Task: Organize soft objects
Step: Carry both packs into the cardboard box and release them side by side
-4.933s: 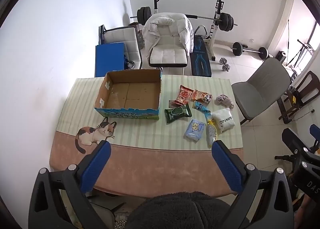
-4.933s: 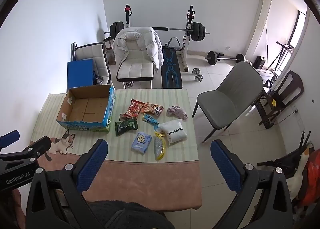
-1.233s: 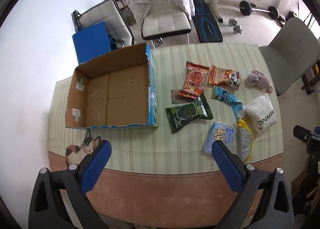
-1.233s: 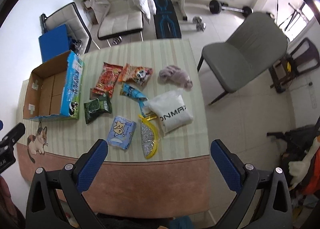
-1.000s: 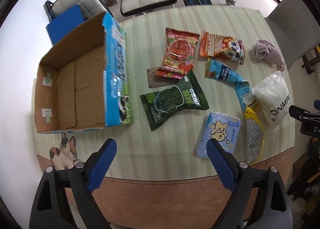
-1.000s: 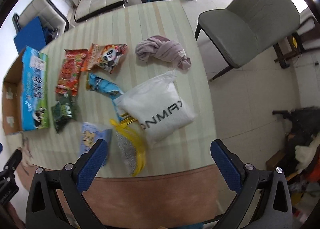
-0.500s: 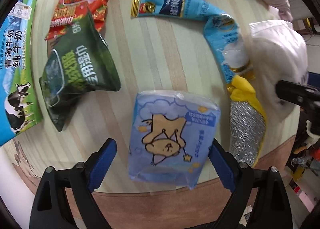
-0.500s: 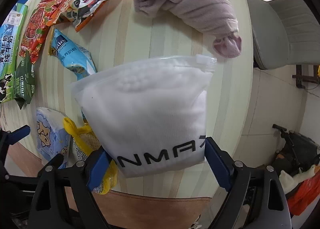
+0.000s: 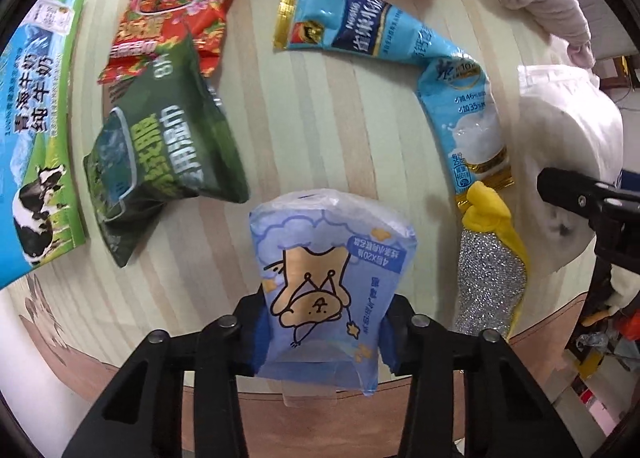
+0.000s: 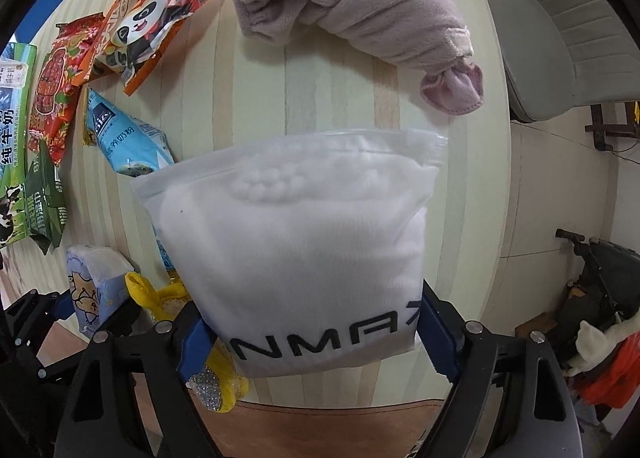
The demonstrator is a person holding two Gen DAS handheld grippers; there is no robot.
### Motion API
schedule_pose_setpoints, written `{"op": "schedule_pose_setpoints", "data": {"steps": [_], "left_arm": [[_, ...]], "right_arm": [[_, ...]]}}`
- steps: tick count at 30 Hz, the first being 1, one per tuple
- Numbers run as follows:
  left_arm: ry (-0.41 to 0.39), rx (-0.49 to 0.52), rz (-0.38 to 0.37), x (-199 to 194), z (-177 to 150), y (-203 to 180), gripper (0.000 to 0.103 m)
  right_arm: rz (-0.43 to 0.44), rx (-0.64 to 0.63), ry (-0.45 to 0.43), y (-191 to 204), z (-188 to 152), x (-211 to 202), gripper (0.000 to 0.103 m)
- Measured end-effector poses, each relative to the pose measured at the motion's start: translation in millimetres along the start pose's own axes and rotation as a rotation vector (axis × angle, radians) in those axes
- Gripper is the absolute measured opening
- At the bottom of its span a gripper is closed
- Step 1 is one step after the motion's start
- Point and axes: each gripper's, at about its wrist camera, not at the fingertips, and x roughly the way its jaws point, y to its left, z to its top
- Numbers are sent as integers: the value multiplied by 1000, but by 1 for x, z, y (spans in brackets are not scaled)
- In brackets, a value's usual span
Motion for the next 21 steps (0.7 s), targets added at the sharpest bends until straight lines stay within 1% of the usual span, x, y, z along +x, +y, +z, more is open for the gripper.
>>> {"op": "schedule_pose_setpoints", "data": {"steps": [2, 5, 6, 10, 13, 14, 16, 17, 18, 21], "left_arm": [[-19, -18, -5, -16, -10, 6, 38], [-69, -55, -24, -41, -22, 21, 38], [-89, -66, -35, -46, -30, 18, 38], [-202, -115, -67, -103, -51, 48, 38], [-298, -171, -91, -152, -70, 85, 38], [-318, -188, -102, -183, -69, 90, 38], [-366, -223, -126, -214, -75, 111, 38], [-385, -228, -138, -230, -75, 121, 38], [-402, -233, -145, -243, -76, 136, 38], [-442, -237, -131, -274, -72, 184, 38]], "right_arm": [[20, 17, -1, -6, -4, -4, 80], [49, 39, -17, -13, -10, -14, 78], [58, 40, -29, -14, -13, -20, 78], [130, 35, -81, -12, -26, -58, 77], [196, 4, -132, 7, -39, -96, 77], [218, -9, -151, 17, -44, -111, 77], [259, -43, -189, 46, -55, -141, 77], [278, -56, -204, 77, -63, -152, 77], [299, -72, -218, 99, -64, -163, 77], [354, -114, -256, 180, -64, -188, 77]]}}
